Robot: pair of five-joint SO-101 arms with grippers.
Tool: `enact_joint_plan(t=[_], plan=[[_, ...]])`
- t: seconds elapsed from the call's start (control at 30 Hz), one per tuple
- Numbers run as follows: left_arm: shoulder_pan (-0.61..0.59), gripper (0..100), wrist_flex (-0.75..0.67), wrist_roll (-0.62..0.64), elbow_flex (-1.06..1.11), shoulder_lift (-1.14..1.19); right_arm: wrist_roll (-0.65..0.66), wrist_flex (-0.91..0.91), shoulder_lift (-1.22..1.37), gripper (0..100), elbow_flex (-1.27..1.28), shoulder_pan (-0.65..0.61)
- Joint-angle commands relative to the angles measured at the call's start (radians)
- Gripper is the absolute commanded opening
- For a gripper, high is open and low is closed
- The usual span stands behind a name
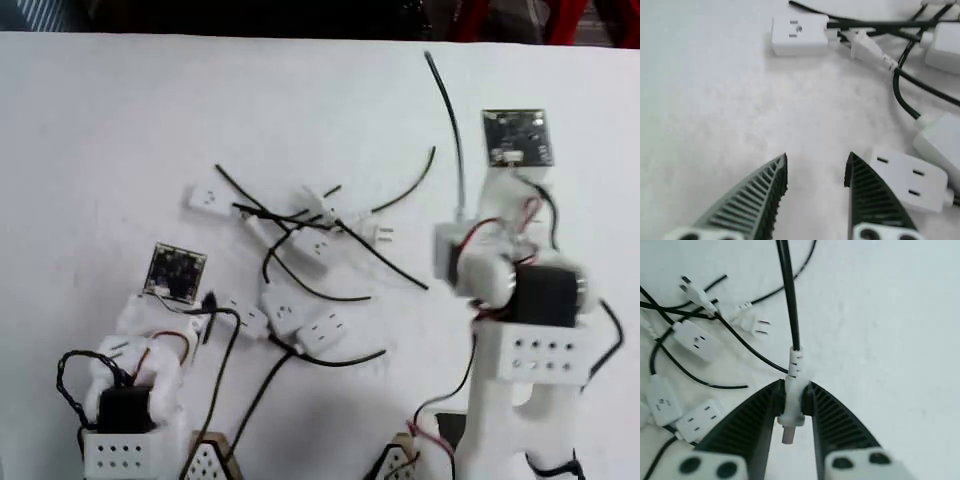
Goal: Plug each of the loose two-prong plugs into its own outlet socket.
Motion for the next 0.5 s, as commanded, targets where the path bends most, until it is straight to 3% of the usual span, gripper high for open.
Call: enact_joint_plan(t=[0.0,0.1,0.33,0.47], plan=[[-0.007,20,-0.117,0.009,-0.021,-0.012,-0.129,-0.154,-0.084,1.7,0.112,-0.160],[-0.007,20,-0.193,0.023,-0.021,-0.012,-0.206,-0.317,-0.168,1.7,0.269,-0.294],[-0.008,20,-0.371,0.288,-0.021,-0.012,-0.247,-0.684,-0.438,1.7,0.641,-0.496],[-0.008,20,-0.473,0.296,-0.021,-0.012,-0.245,-0.782,-0.544,1.6,0.799,-0.568]])
